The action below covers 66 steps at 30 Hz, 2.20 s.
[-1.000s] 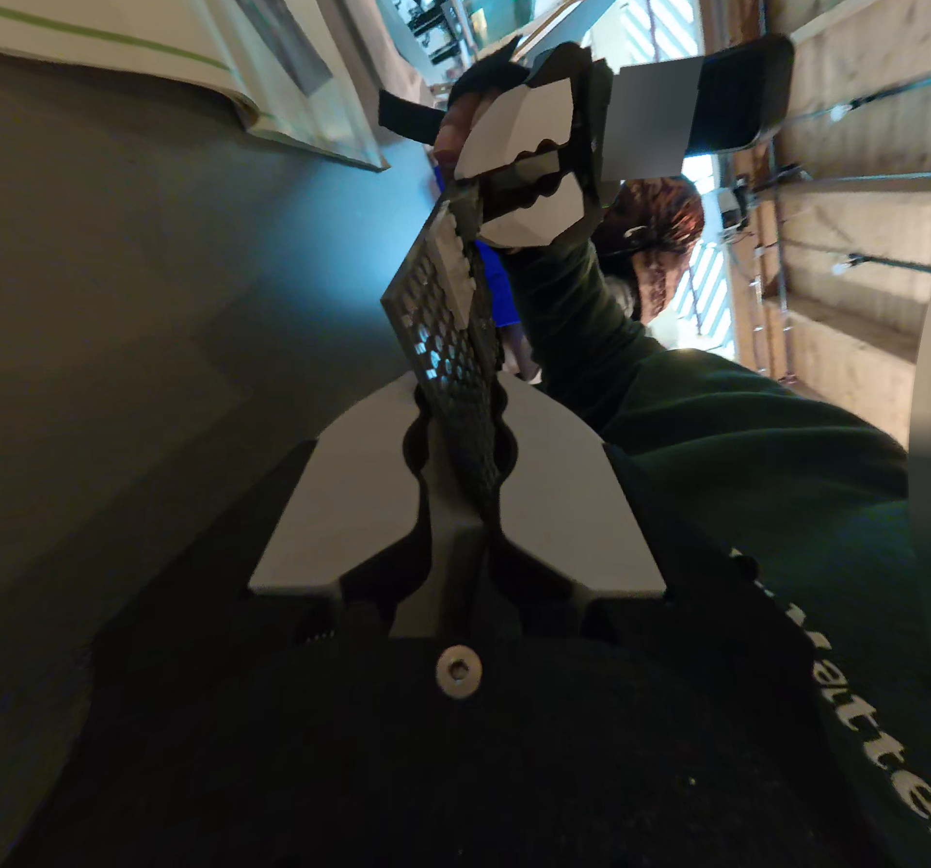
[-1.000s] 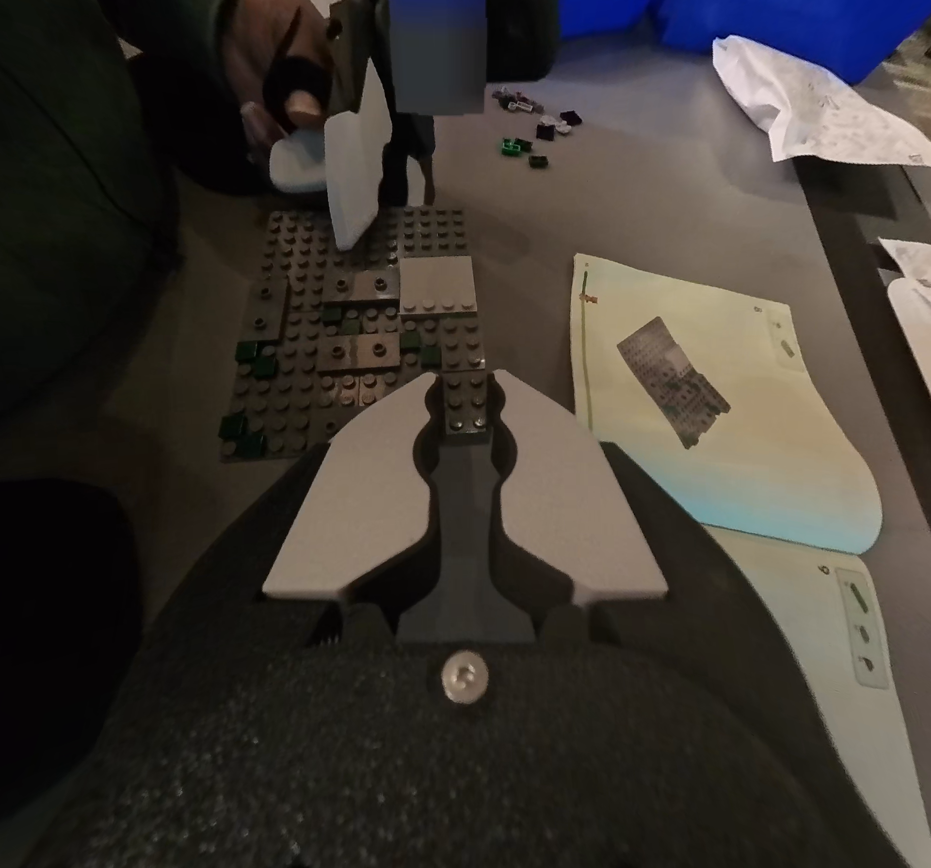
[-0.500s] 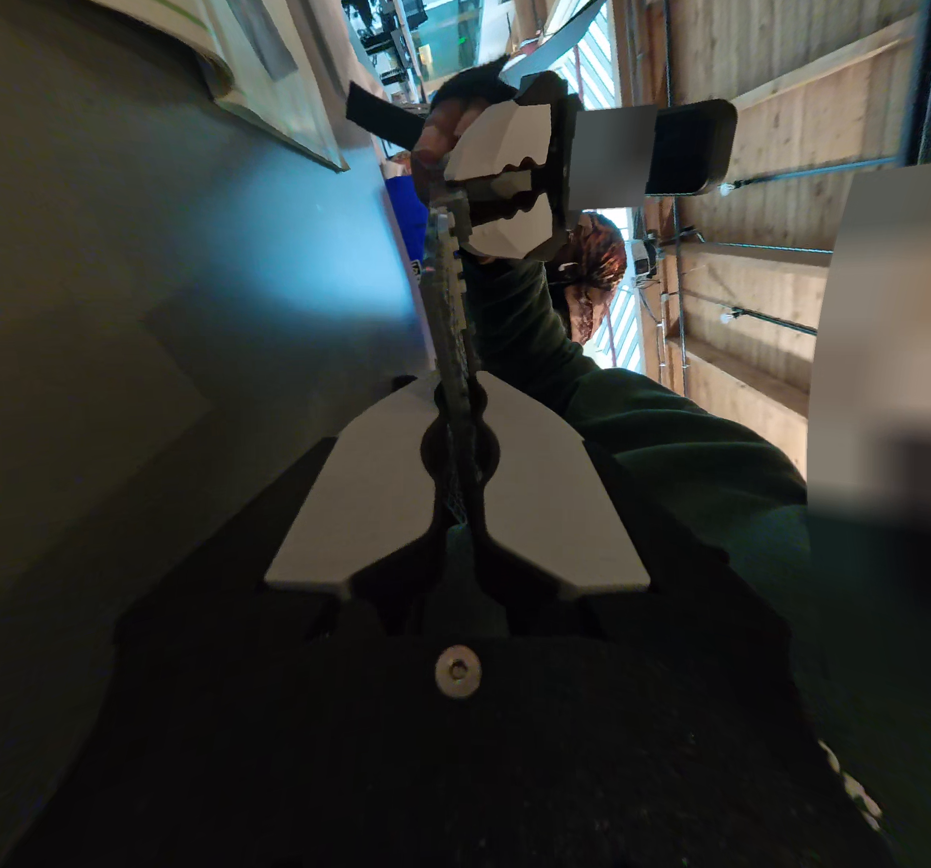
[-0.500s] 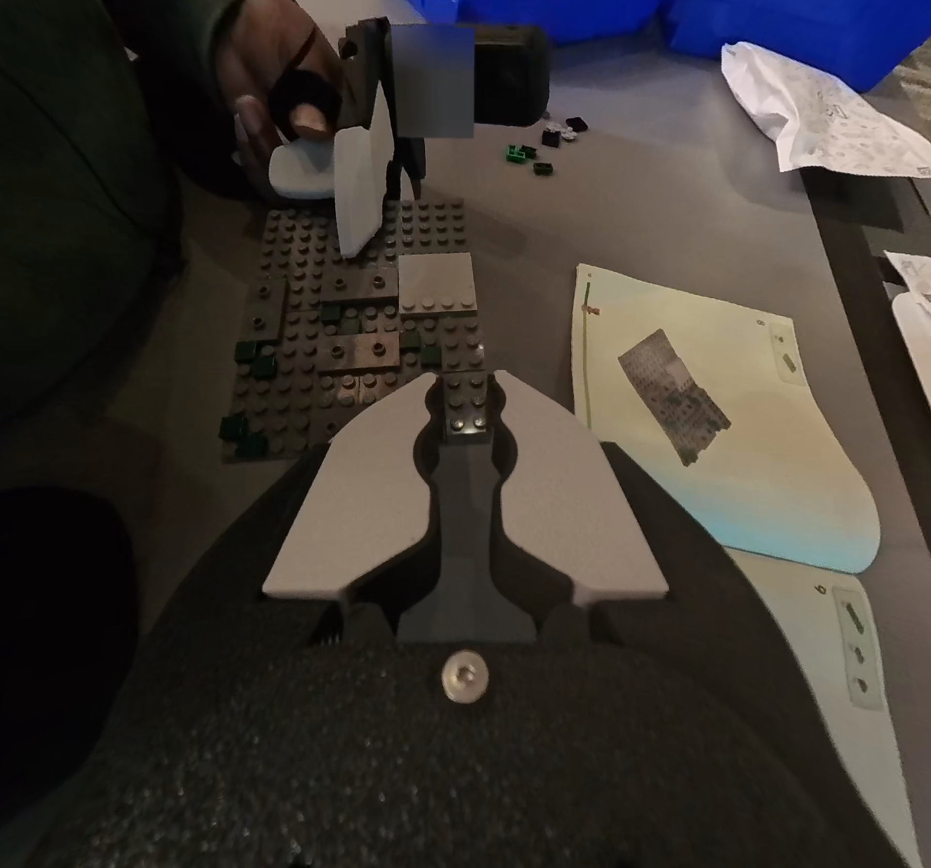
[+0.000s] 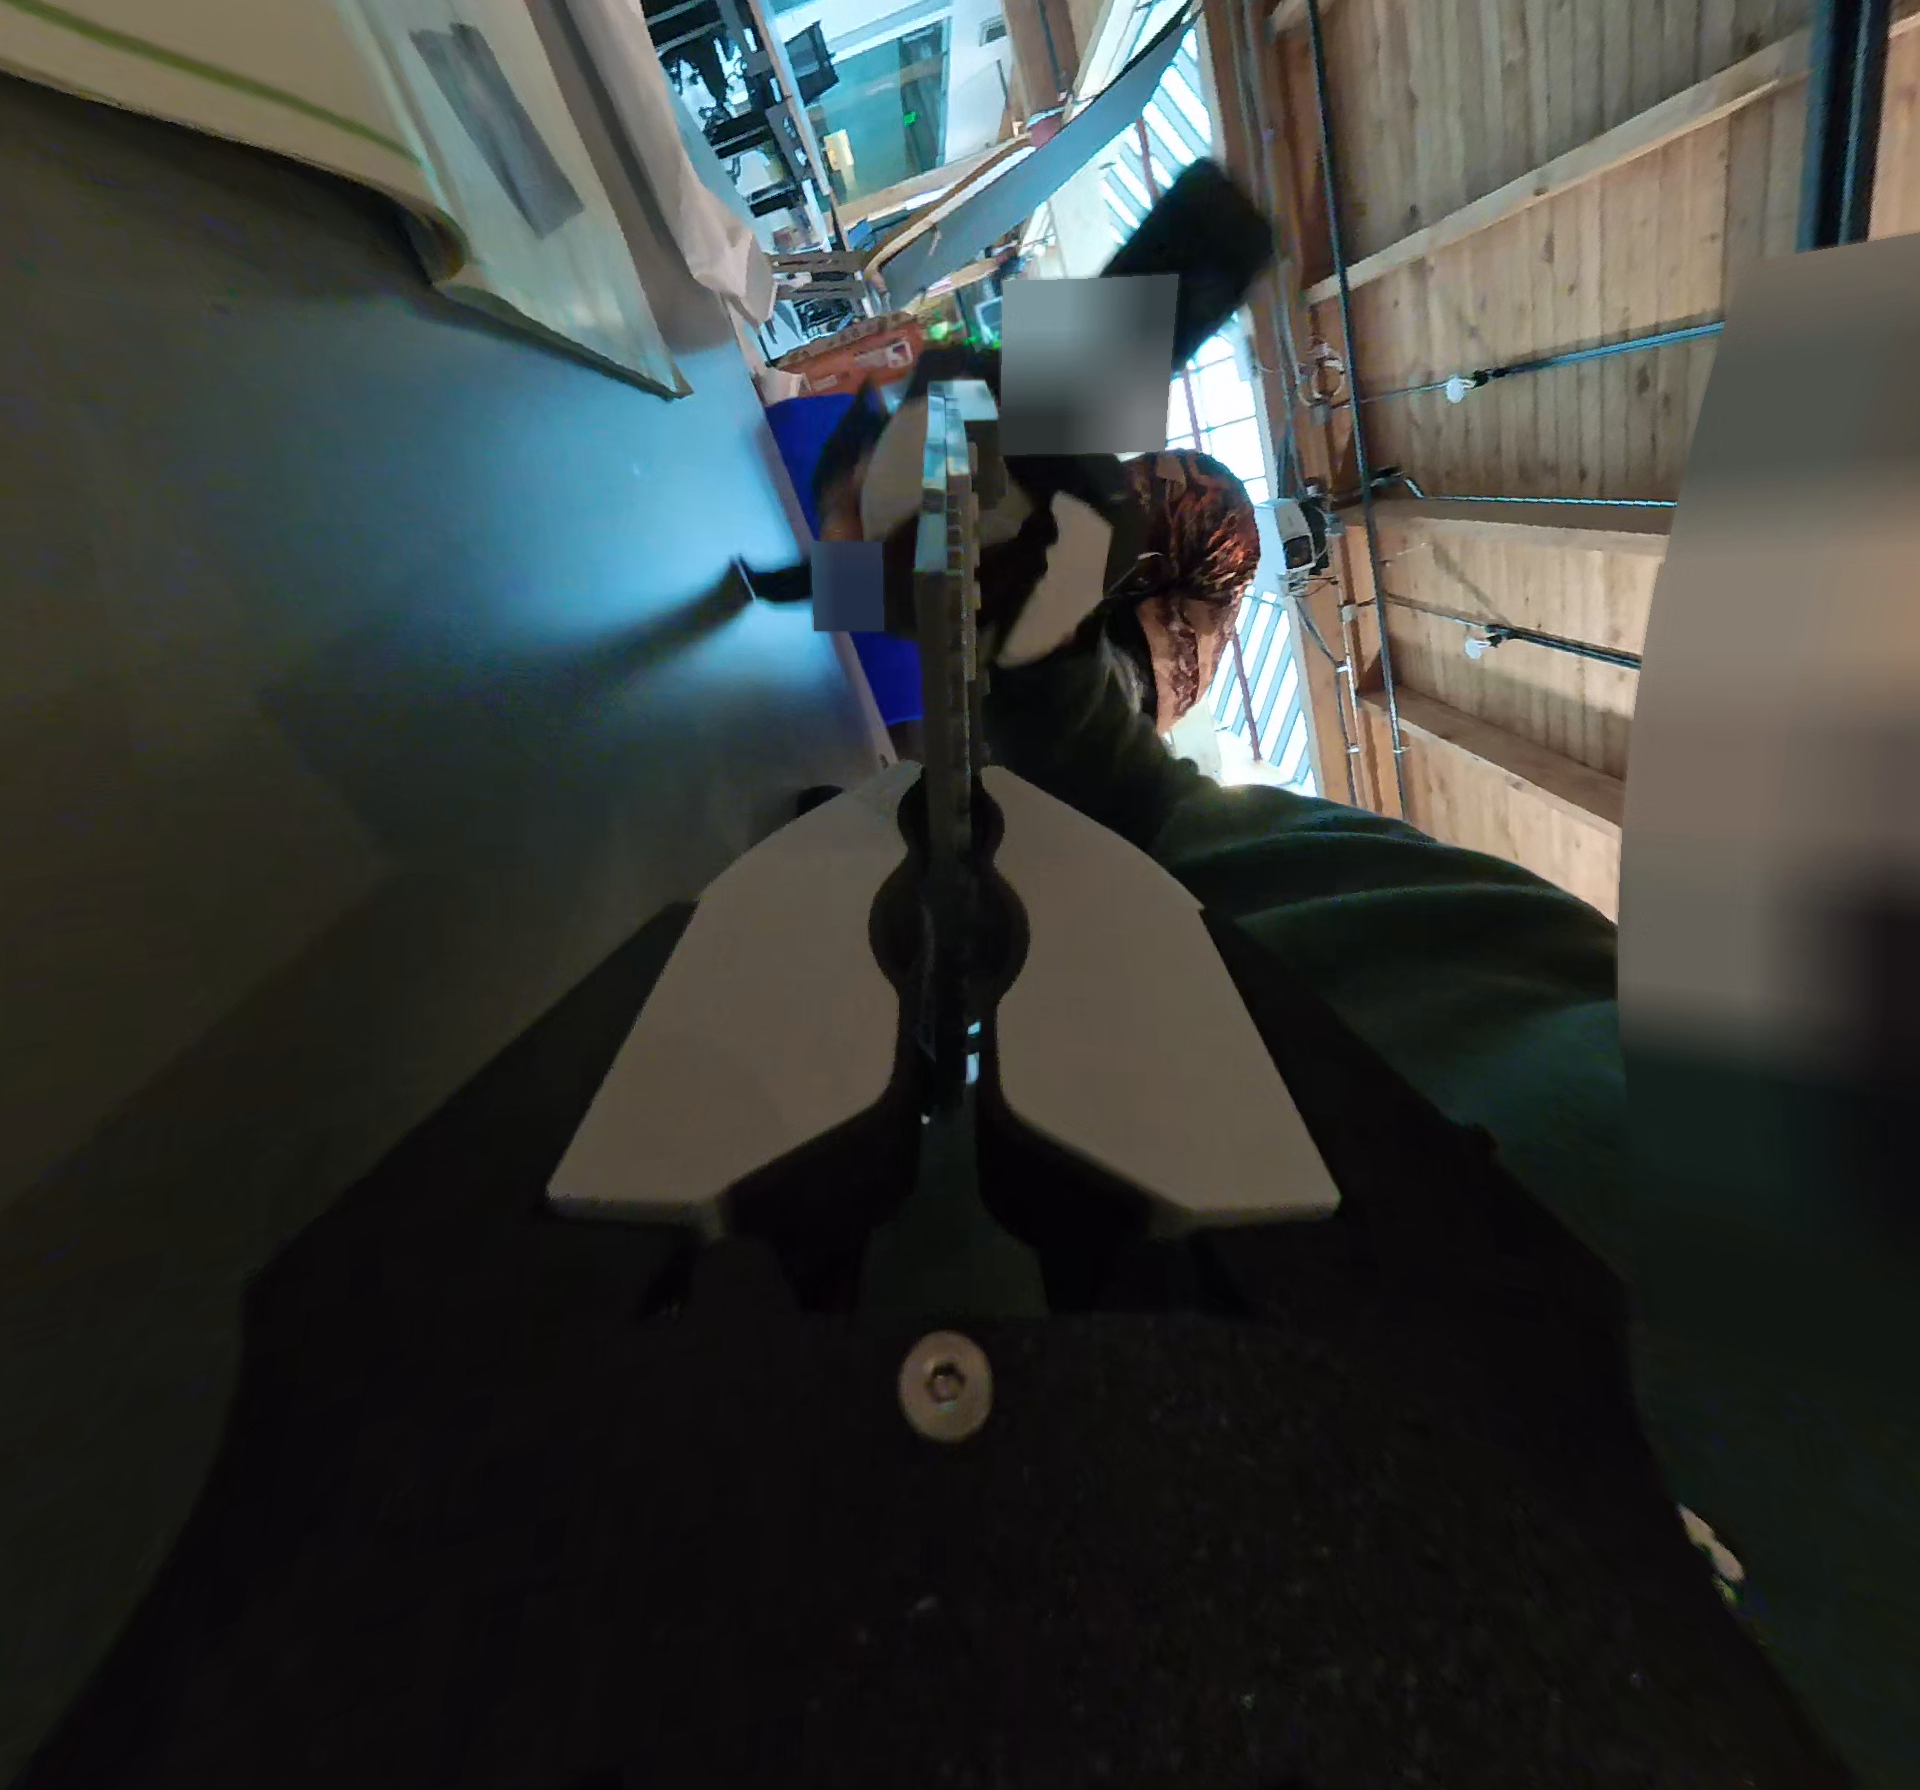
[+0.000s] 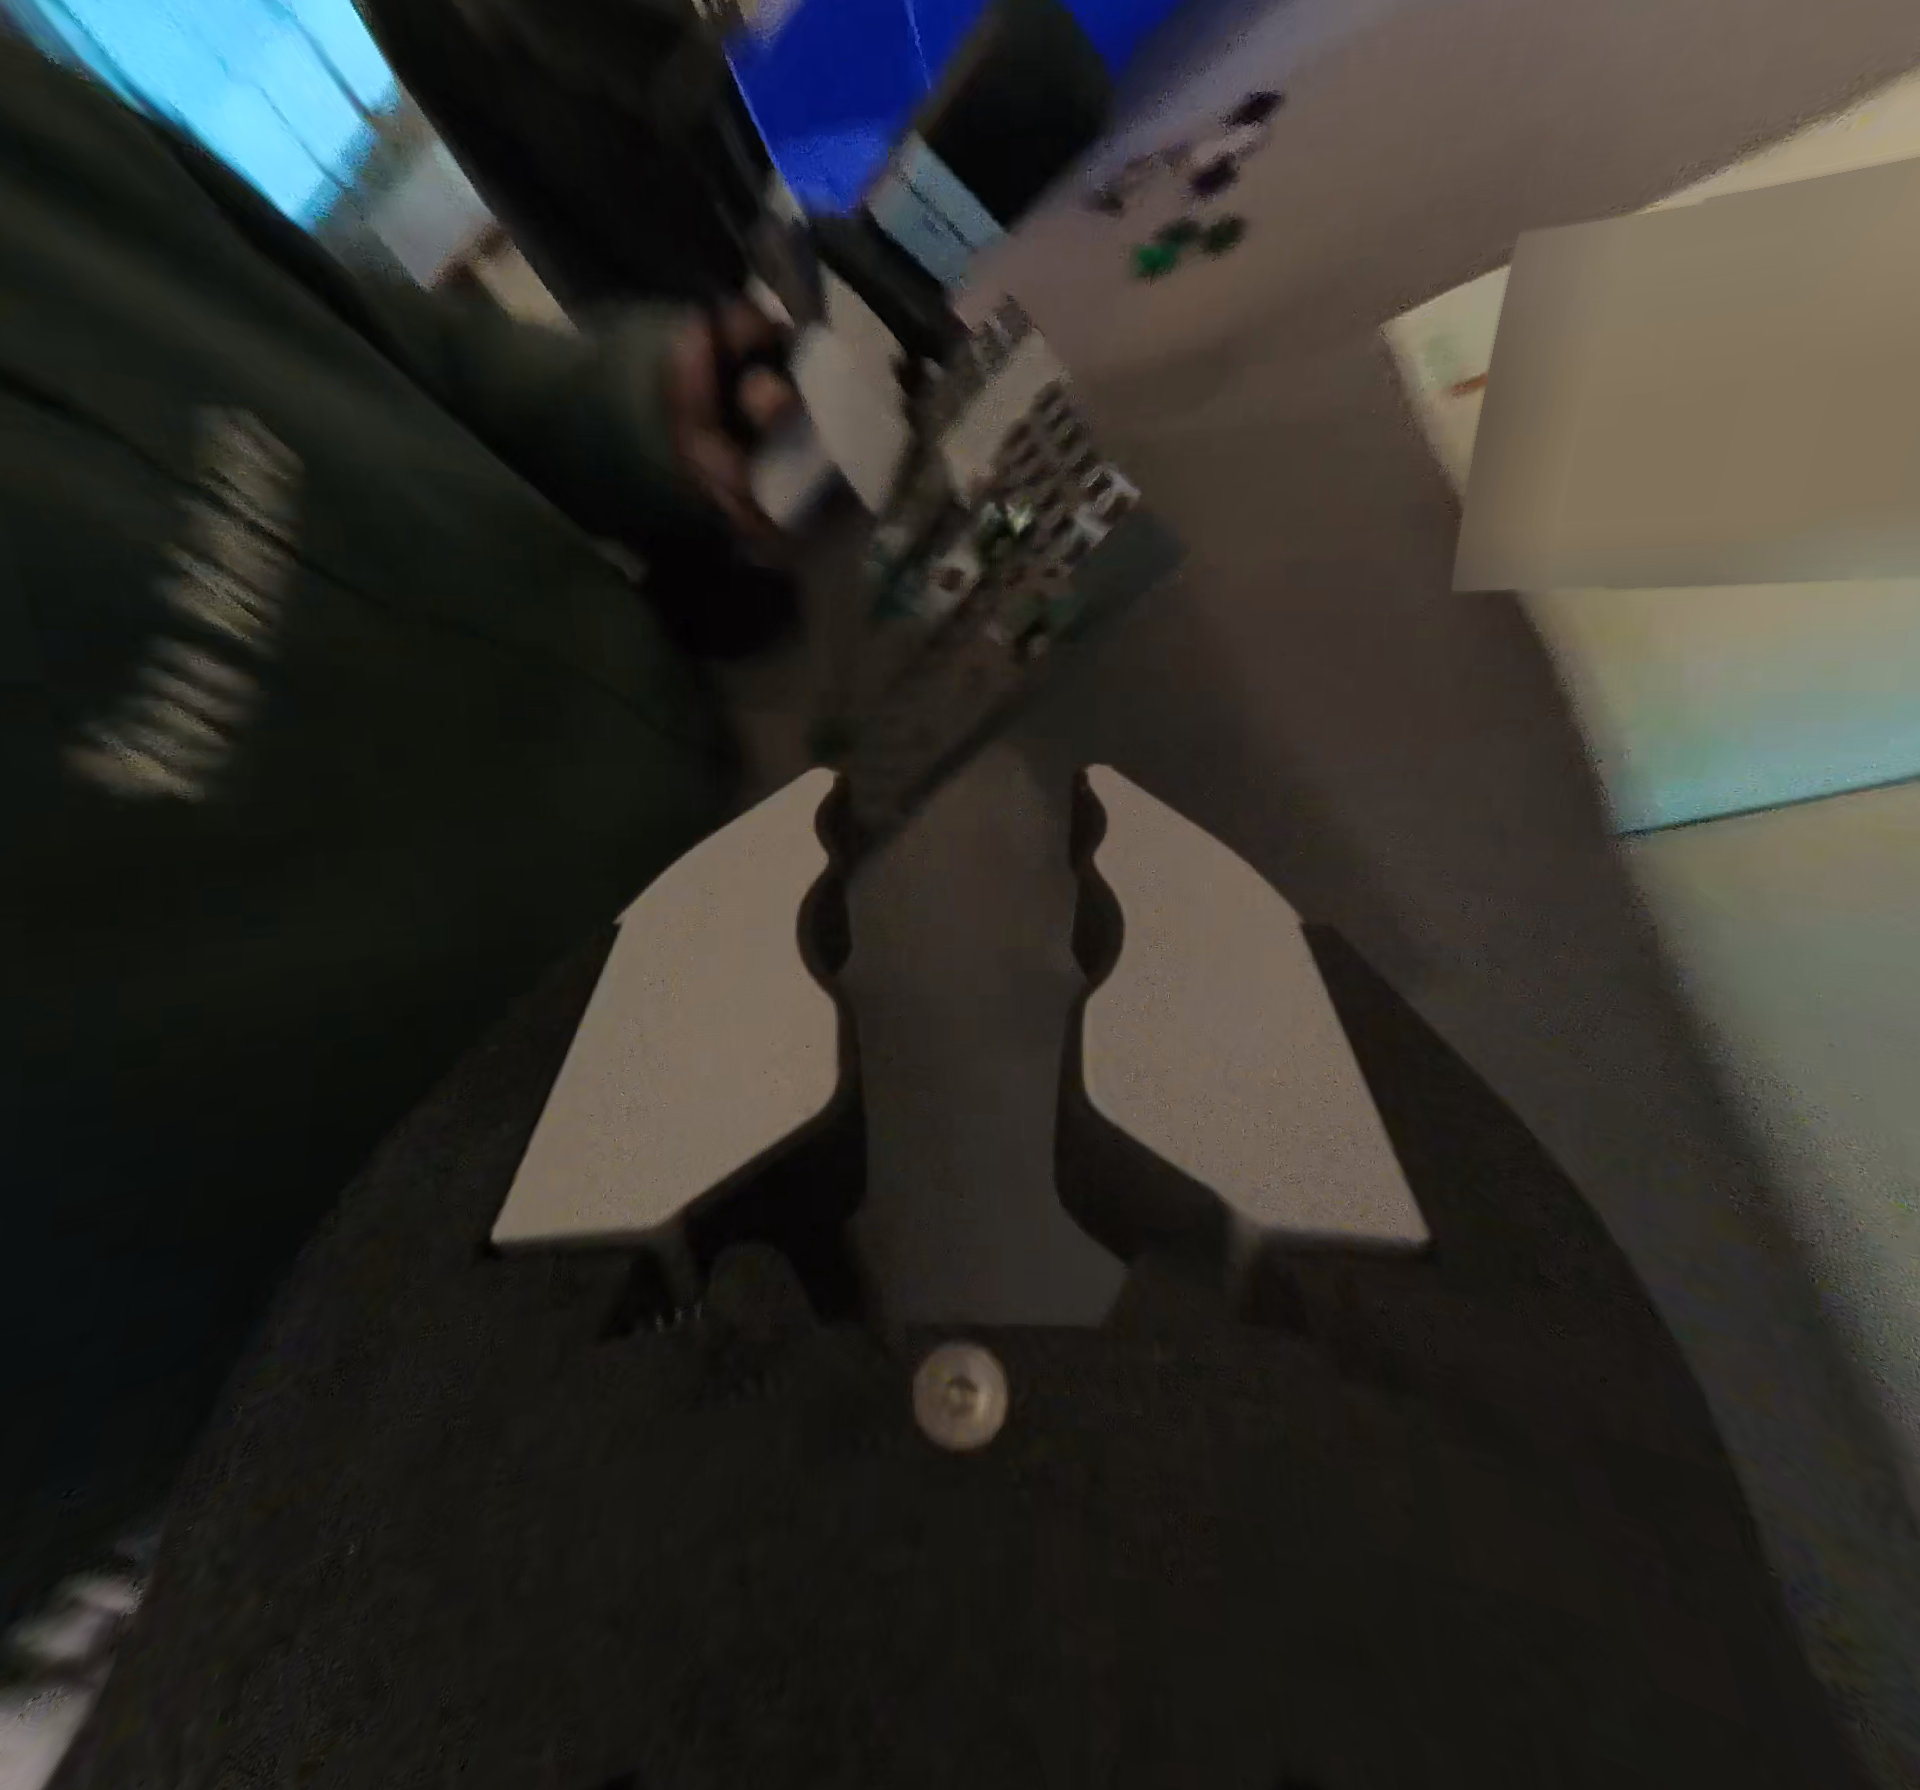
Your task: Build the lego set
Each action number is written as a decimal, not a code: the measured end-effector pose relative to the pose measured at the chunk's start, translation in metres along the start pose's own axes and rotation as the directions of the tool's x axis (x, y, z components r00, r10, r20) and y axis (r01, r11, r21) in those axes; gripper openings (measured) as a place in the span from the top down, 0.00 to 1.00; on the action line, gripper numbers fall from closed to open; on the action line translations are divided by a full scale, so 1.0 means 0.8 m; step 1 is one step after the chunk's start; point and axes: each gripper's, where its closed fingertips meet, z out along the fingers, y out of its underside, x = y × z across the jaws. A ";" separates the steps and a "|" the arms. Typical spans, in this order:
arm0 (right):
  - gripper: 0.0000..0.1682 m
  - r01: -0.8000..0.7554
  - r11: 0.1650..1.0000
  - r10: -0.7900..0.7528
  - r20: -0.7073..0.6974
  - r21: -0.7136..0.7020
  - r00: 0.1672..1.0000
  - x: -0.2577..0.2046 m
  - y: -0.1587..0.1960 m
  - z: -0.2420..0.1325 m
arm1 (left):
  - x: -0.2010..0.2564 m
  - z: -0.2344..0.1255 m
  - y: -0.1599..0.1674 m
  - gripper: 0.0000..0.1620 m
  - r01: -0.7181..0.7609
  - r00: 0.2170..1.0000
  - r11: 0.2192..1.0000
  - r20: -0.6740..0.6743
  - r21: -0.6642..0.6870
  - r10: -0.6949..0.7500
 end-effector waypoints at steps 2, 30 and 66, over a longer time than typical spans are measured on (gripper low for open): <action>0.79 -0.130 0.990 0.126 0.066 0.059 0.990 -0.010 -0.002 0.011 | 0.001 -0.002 0.001 0.97 -0.002 1.000 1.000 -0.008 -0.001 0.002; 0.96 -0.564 0.819 0.506 0.327 0.111 0.798 -0.008 -0.011 0.075 | 0.009 -0.020 0.010 0.80 -0.041 0.999 0.999 0.004 -0.029 0.041; 0.96 -0.546 0.828 0.486 0.323 0.127 0.812 -0.023 -0.016 0.082 | 0.014 -0.010 0.009 0.94 -0.140 0.990 0.989 0.011 -0.052 0.141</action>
